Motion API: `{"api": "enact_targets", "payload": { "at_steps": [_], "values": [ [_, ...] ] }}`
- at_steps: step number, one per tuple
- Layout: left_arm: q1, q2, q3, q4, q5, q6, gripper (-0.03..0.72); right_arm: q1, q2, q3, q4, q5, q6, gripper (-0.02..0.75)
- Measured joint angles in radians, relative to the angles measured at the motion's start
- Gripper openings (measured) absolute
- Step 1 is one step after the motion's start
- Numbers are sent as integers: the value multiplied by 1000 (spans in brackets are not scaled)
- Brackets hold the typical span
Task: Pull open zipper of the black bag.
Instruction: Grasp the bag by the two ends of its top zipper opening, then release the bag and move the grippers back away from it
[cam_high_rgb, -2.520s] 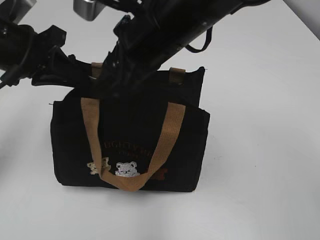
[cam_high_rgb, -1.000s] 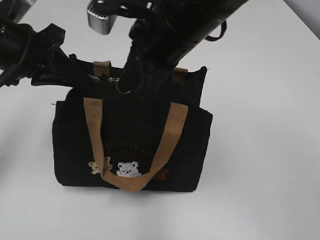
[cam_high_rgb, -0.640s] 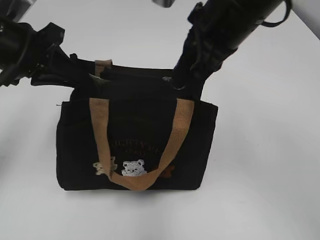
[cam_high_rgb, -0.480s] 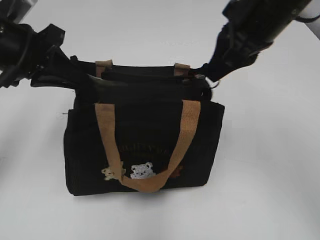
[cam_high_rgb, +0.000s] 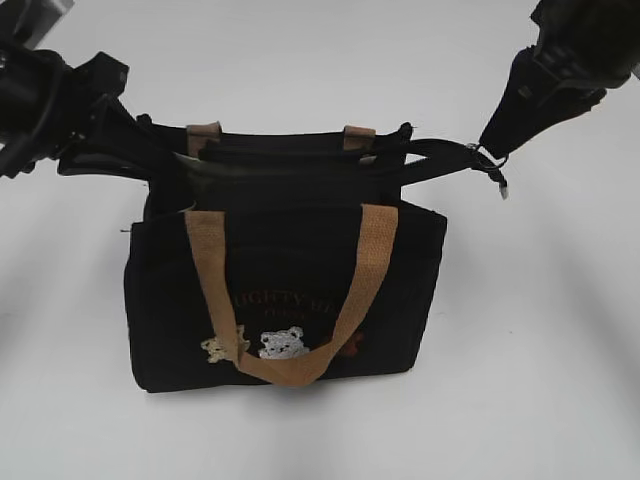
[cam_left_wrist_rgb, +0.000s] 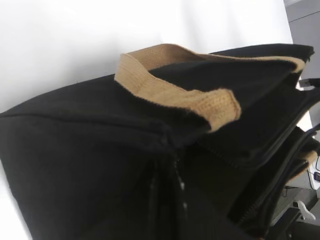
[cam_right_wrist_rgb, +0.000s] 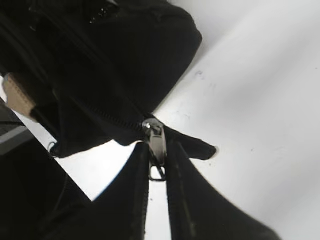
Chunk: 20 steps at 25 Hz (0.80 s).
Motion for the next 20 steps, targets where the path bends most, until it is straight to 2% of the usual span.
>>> {"api": "enact_targets", "payload": {
  "at_steps": [2, 4, 7, 9, 10, 14, 18, 20],
  "values": [
    [0, -1, 0, 2, 6, 0, 32, 0, -3, 0, 16, 0, 28, 88],
    [0, -15, 0, 9, 17, 0, 122, -2, -12, 0, 22, 0, 69, 172],
    [1, -74, 0, 47, 27, 0, 381, -4, -38, 0, 20, 4, 154, 375],
    [1, -135, 0, 97, 39, -1, 501, -4, -67, 0, 14, 8, 208, 480],
    [1, -163, 0, 136, 48, -13, 532, -5, -81, 0, 13, 8, 224, 510],
    [1, -324, 9, 362, 117, -151, 546, -6, -181, 76, 11, 8, 245, 549],
    [1, -534, 80, 611, 185, -333, 540, -6, -344, 279, -12, 8, 246, 553],
    [1, -669, 143, 684, 197, -387, 540, -6, -441, 391, -31, 8, 247, 556]
  ]
}}
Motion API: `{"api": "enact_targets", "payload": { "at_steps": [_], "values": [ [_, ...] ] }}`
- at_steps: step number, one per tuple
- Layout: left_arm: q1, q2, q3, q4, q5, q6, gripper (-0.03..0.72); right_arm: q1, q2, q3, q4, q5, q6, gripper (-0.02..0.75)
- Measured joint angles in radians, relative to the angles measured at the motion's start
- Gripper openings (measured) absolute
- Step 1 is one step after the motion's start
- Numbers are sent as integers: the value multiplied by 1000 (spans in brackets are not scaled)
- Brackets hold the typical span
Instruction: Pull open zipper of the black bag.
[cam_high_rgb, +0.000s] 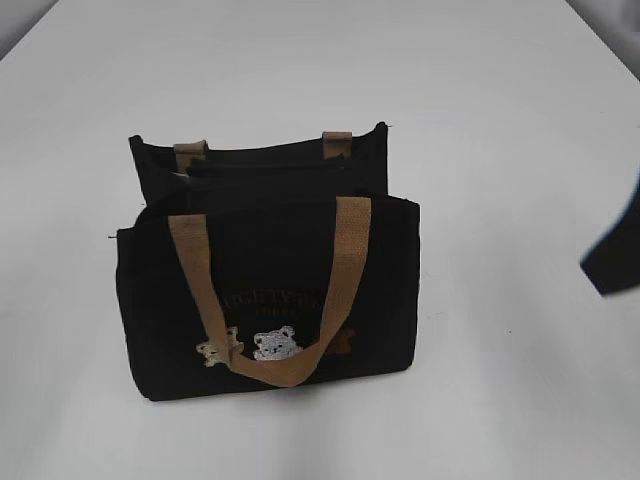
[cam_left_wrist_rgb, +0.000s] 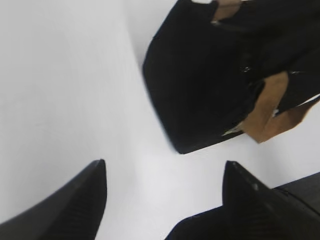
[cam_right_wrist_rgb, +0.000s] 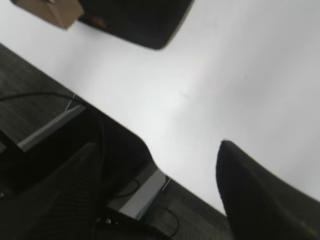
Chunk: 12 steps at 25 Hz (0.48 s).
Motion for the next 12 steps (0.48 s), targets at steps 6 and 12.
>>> {"api": "enact_targets", "payload": {
  "at_steps": [6, 12],
  "values": [
    [0, -420, 198, 58, 52, -66, 532, 0, -309, 304, -10, 3, 3, 556],
    [0, -765, 318, 109, 130, -71, 523, 0, -694, 512, -89, -43, 65, 556]
  ]
}}
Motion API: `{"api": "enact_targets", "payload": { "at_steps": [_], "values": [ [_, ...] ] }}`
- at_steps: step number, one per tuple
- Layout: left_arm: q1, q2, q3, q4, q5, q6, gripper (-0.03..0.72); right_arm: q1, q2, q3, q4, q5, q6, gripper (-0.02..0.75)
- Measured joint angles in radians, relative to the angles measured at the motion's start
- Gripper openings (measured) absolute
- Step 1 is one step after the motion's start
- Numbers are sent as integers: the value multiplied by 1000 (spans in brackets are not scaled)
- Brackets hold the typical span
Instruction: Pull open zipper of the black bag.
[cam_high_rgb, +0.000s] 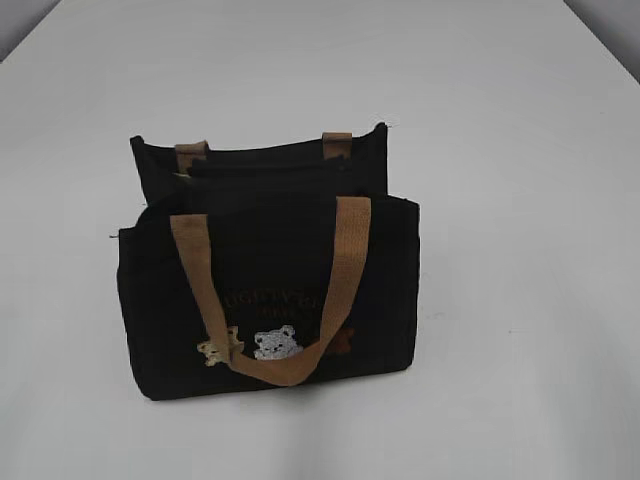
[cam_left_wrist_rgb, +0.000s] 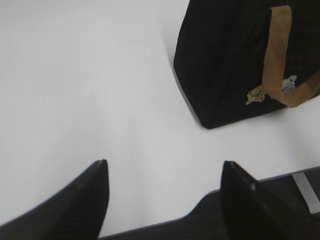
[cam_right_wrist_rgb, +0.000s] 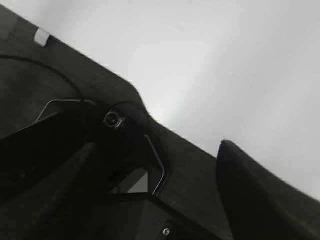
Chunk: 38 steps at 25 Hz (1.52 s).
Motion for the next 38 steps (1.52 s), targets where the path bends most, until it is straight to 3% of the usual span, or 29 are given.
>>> {"api": "enact_targets", "payload": {
  "at_steps": [4, 9, 32, 35, 38],
  "values": [
    [0, -87, 13, 5, 2, 0, 523, 0, -224, 25, -95, -58, 68, 556],
    [0, -80, 22, -19, -52, 0, 519, 0, -369, 37, -119, -62, 93, 556],
    [0, -79, 56, -53, -136, -1, 487, -13, -383, 38, -122, -65, 95, 557],
    [40, -79, 56, -53, -137, -1, 487, -79, -384, 38, -122, -65, 95, 557],
    [133, -82, 56, -53, -138, -1, 487, -153, -384, 38, -122, -65, 95, 557]
  ]
}}
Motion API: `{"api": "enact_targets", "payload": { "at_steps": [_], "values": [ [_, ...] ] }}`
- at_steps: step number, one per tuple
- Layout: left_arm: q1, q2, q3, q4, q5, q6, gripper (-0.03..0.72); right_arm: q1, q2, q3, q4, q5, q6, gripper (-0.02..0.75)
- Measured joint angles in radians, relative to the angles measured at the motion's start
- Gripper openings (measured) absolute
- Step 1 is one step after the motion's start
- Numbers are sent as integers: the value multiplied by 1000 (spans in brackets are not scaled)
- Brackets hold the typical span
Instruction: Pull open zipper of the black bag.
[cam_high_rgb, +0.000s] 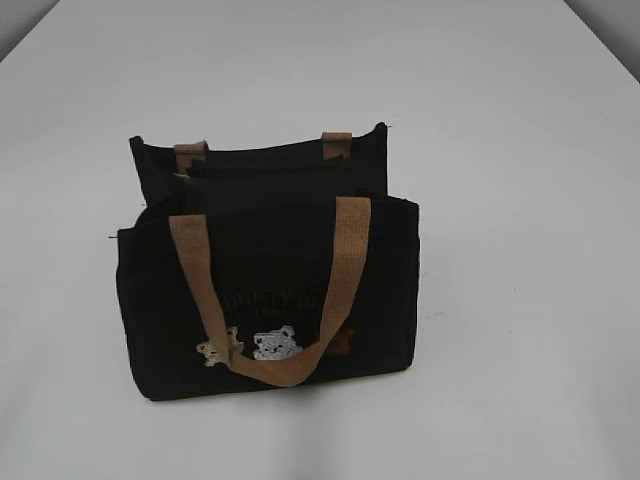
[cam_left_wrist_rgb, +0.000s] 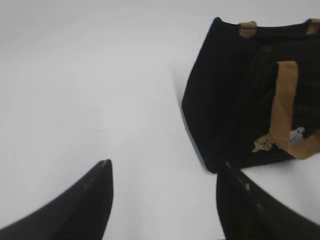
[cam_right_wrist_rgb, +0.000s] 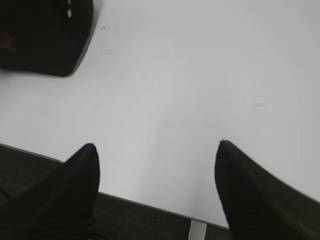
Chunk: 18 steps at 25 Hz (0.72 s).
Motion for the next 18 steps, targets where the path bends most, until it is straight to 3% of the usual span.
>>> {"api": "enact_targets", "payload": {
  "at_steps": [4, 18],
  "values": [
    [68, -7, 0, 0, 0, 0, 475, -31, 0, 0, 0, 0, 1, 557],
    [54, -9, 0, -1, 0, 0, 377, -33, -119, 2, 4, -3, 1, 557]
  ]
}}
